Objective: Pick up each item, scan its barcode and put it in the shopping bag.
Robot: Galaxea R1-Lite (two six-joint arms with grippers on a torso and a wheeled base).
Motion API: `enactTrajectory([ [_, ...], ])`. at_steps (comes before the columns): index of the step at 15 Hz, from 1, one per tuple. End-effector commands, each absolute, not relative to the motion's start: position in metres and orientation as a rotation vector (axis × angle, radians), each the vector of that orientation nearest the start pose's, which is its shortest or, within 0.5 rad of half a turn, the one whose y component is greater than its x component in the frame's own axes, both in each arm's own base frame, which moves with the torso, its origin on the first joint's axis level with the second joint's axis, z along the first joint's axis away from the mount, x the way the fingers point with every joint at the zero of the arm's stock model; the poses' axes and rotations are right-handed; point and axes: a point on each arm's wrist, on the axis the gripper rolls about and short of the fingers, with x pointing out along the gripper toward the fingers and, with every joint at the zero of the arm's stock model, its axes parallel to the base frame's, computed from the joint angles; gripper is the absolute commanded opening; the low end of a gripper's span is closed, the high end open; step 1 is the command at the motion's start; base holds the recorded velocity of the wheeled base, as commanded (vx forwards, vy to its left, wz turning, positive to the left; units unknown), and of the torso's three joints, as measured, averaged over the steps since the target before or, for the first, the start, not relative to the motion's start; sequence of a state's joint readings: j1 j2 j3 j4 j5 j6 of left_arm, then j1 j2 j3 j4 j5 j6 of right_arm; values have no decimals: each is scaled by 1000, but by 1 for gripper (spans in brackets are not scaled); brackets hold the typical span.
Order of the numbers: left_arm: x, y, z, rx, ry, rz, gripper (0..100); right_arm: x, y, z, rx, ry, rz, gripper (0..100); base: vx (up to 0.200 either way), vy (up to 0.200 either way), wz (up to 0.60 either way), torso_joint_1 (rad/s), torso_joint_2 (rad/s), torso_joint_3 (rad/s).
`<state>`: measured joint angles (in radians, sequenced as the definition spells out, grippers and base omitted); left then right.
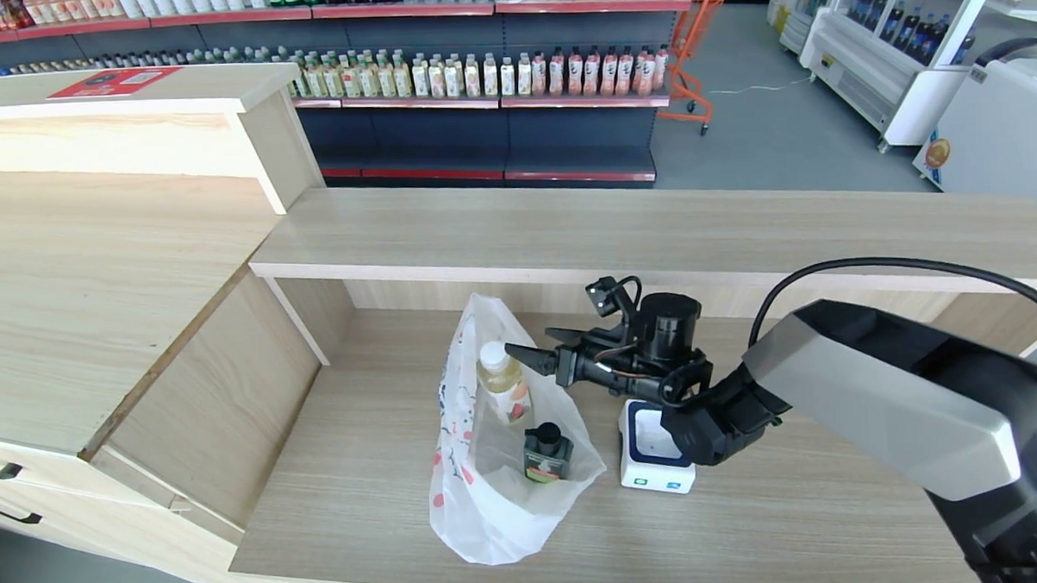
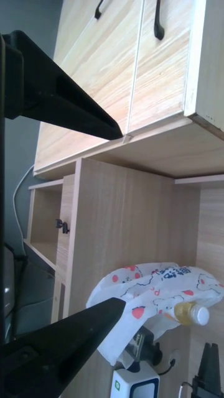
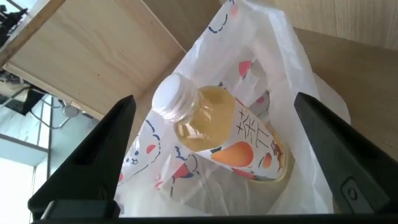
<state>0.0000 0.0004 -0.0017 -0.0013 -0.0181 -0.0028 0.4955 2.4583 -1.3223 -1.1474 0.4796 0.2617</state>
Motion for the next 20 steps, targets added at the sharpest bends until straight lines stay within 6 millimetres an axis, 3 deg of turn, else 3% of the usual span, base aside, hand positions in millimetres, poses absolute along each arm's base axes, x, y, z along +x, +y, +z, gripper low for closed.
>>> enactTrajectory([
  [1, -23, 0, 76, -3, -3, -18, 100, 410, 228, 81, 256, 94, 964, 100, 0, 0, 0, 0, 0, 0],
  [6, -23, 0, 76, -3, -3, -18, 100, 380, 182, 113, 266, 123, 892, 100, 0, 0, 0, 0, 0, 0],
  [7, -23, 0, 76, -3, -3, -18, 100, 363, 168, 123, 263, 132, 867, 100, 0, 0, 0, 0, 0, 0],
  [11, -23, 0, 76, -3, -3, -18, 100, 268, 99, 167, 269, 142, 758, 100, 0, 0, 0, 0, 0, 0],
  [12, -23, 0, 76, -3, -3, -18, 100, 230, 82, 173, 268, 173, 731, 100, 0, 0, 0, 0, 0, 0],
  [14, -23, 0, 76, -3, -3, -18, 100, 185, 57, 181, 244, 212, 653, 100, 0, 0, 0, 0, 0, 0],
  [16, -23, 0, 76, -3, -3, -18, 100, 164, 44, 182, 215, 238, 520, 100, 0, 0, 0, 0, 0, 0],
  [17, -23, 0, 76, -3, -3, -18, 100, 144, 32, 174, 183, 218, 382, 100, 0, 0, 0, 0, 0, 0],
  [20, -23, 0, 76, -3, -3, -18, 100, 74, 9, 147, 76, 133, 238, 100, 0, 0, 0, 0, 0, 0],
])
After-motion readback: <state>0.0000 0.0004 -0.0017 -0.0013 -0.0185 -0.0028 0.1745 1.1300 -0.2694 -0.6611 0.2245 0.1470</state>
